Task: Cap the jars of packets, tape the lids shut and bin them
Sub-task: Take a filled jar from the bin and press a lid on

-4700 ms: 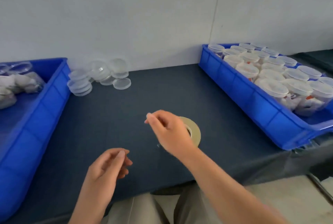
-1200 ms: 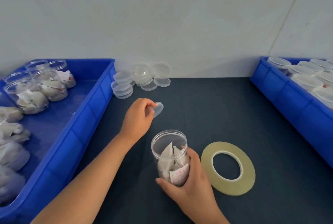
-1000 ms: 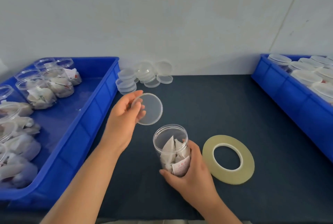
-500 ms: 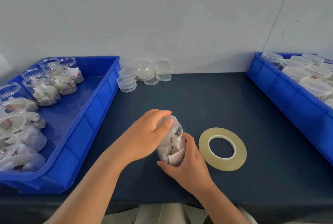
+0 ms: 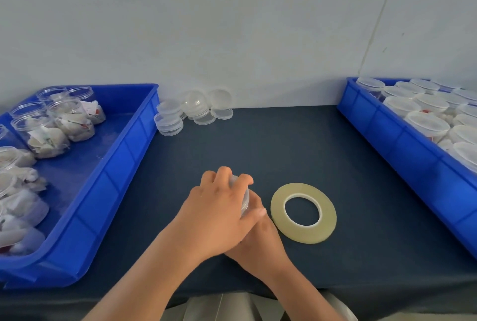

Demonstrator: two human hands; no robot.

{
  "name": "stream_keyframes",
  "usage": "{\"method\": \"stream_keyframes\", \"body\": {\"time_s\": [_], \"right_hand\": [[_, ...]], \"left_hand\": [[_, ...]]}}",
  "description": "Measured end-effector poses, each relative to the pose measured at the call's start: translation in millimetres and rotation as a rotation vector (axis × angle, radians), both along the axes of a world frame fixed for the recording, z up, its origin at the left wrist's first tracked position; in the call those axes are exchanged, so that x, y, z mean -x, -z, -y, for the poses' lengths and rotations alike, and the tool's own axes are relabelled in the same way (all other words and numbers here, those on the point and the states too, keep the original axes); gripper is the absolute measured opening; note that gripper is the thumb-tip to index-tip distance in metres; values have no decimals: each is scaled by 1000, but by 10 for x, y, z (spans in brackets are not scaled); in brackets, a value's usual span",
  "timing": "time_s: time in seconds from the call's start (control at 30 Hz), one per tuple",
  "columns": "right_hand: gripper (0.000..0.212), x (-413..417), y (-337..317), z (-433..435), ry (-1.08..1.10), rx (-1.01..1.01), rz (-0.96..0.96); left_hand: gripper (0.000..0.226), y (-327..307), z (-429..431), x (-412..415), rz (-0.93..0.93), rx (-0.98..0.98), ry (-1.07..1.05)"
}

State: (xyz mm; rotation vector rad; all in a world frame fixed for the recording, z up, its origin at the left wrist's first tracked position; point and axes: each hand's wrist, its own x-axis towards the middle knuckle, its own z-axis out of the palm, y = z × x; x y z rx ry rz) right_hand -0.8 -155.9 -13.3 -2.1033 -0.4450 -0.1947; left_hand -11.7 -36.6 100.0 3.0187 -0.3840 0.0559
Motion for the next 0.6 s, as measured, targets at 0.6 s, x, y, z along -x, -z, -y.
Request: {"method": "stream_keyframes", "body": {"time_s": [0.6], "right_hand": [[68,54,-130,108,-92,-282,-104]], "left_hand": [[29,47,-319,-224,27,431,503]]}}
